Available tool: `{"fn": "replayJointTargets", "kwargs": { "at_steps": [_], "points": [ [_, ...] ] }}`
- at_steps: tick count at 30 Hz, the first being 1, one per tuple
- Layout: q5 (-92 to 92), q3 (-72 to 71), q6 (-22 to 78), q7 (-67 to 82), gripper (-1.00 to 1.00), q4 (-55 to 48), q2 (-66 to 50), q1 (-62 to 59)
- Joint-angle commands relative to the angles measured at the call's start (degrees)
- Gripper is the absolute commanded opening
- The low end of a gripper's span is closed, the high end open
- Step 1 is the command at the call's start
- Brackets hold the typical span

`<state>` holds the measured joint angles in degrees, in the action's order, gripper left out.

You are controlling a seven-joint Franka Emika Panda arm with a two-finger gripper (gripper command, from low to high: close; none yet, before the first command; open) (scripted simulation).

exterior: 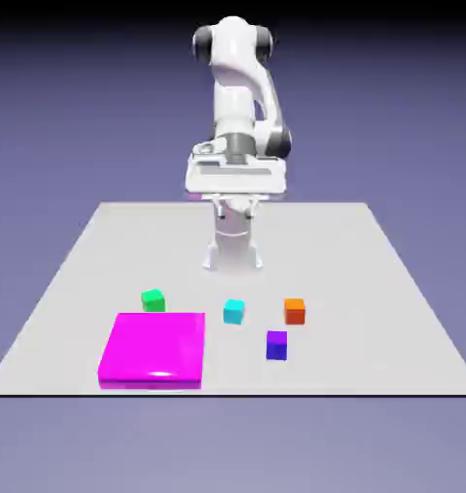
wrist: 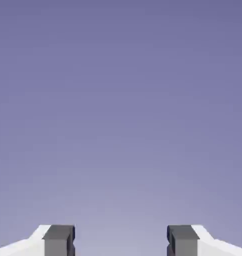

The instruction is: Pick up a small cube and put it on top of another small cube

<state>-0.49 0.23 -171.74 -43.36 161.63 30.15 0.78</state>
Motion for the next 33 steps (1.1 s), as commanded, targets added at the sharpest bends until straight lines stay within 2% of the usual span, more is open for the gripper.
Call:
{"fn": "replayJointTargets", "kwargs": {
  "at_steps": [1,12,14,23,24,33],
  "points": [
    [-0.41,0.19,1.88,-0.75,0.0,0.52,-2.08,0.08],
    [-4.89,2.25,22.55,-8.96,0.0,6.22,-24.91,0.95],
    [-4.94,2.28,22.78,-9.05,0.0,6.28,-25.17,0.96],
    [-11.01,-2.73,7.03,-4.69,0.0,5.48,-41.8,-1.91],
    [-11.01,-2.73,7.03,-4.69,-1.0,5.48,-41.8,-1.91],
    [-4.95,2.27,22.76,-9.04,-1.0,6.28,-25.19,0.96]
  ]
}}
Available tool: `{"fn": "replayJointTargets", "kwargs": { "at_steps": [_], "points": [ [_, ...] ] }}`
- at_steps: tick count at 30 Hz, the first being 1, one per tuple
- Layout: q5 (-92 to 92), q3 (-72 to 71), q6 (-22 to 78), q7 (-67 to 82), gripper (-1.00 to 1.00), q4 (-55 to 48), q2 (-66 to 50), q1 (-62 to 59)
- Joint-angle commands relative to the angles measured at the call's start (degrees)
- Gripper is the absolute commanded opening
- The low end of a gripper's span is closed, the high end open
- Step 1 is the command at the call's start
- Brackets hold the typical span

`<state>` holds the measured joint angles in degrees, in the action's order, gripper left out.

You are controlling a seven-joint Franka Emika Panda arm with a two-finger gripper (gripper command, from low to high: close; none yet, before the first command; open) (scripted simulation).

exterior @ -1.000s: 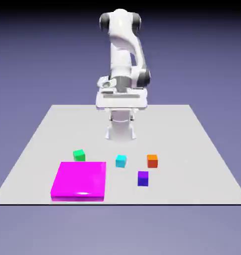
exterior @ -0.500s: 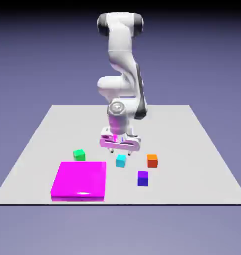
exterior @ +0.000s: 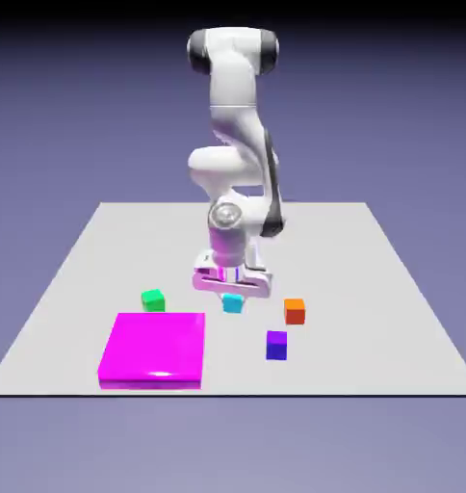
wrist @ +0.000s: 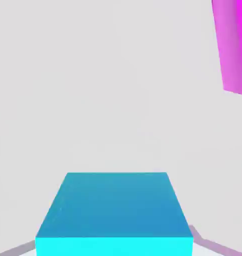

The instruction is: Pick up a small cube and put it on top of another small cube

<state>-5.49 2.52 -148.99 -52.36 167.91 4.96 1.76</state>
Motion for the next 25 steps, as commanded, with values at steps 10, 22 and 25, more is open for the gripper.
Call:
{"fn": "replayJointTargets", "kwargs": {
  "at_steps": [10,22,25],
  "points": [
    [2.4,16.2,7.6,-11.54,-1.0,-5.05,4.07,-16.63],
    [-10.96,17.73,-2.25,-6.31,-1.0,-5.94,-7.88,-25.51],
    [-8.79,18.6,-0.25,-7.87,1.0,-6.15,-5.81,-25.3]
  ]
}}
